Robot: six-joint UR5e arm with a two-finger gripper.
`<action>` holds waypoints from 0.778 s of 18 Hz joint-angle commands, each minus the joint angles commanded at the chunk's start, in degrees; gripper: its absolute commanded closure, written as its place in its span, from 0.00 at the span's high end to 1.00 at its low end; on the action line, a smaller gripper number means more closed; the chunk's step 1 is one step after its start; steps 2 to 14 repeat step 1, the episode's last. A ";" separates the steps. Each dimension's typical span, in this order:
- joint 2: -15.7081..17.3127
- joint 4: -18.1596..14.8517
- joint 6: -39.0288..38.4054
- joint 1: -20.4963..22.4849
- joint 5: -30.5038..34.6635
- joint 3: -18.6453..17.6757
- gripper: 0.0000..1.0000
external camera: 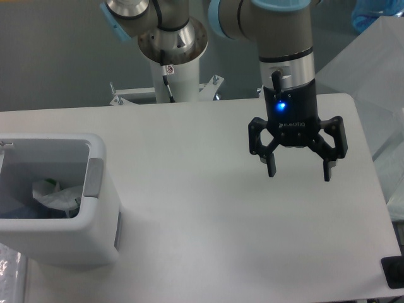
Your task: Place the trash in the trash can
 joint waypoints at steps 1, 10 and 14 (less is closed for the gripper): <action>0.00 0.00 -0.44 0.00 0.00 0.00 1.00; 0.00 0.00 -0.44 0.00 0.00 0.00 1.00; 0.00 0.00 -0.44 0.00 0.00 0.00 1.00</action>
